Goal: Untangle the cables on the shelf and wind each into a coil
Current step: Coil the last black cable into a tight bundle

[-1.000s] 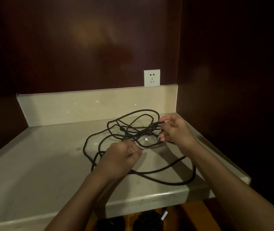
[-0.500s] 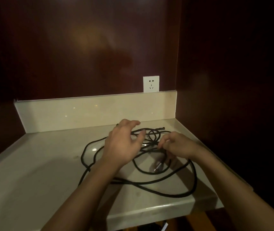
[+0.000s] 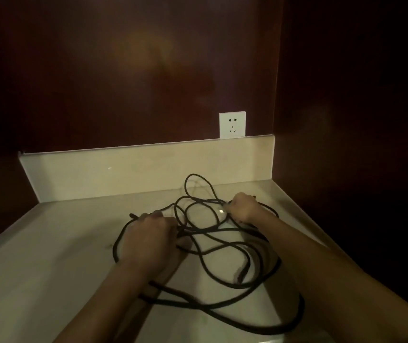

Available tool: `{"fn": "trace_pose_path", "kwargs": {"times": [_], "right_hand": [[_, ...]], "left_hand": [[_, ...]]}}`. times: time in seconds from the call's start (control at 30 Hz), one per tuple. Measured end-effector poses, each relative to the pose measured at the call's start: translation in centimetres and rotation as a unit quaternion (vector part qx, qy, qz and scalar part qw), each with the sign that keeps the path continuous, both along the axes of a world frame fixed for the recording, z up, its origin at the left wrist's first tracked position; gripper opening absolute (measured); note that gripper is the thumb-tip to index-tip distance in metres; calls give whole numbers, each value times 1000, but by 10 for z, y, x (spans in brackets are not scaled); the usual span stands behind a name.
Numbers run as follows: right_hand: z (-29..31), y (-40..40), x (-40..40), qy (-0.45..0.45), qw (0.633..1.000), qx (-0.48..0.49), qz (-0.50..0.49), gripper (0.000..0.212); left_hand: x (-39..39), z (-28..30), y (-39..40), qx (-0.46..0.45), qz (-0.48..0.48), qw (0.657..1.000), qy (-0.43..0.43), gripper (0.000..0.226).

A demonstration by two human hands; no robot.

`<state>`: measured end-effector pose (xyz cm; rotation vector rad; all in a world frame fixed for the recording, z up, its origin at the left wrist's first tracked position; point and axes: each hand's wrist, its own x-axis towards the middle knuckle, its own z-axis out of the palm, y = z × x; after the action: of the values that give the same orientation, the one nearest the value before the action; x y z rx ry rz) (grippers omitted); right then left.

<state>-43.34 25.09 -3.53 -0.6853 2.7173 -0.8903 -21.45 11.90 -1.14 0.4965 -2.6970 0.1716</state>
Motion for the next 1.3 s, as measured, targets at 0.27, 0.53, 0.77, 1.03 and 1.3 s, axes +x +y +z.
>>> {"fn": "trace_pose_path", "kwargs": {"times": [0.27, 0.53, 0.77, 1.03, 1.3], "right_hand": [[-7, -2, 4, 24, 995, 64, 72, 24], [10, 25, 10, 64, 997, 40, 4, 21], [54, 86, 17, -94, 898, -429, -26, 18], [111, 100, 92, 51, 898, -405, 165, 8], [131, 75, 138, 286, 903, -226, 227, 13]], "left_hand": [[-8, -8, -26, 13, 92, 996, -5, 27], [-16, -7, -20, -2, 94, 995, 31, 20], [-21, -7, -13, 1, 82, 995, 52, 20], [-15, 29, 31, 49, -61, 973, 216, 44], [43, 107, 69, 75, -293, 820, 486, 79]]}}
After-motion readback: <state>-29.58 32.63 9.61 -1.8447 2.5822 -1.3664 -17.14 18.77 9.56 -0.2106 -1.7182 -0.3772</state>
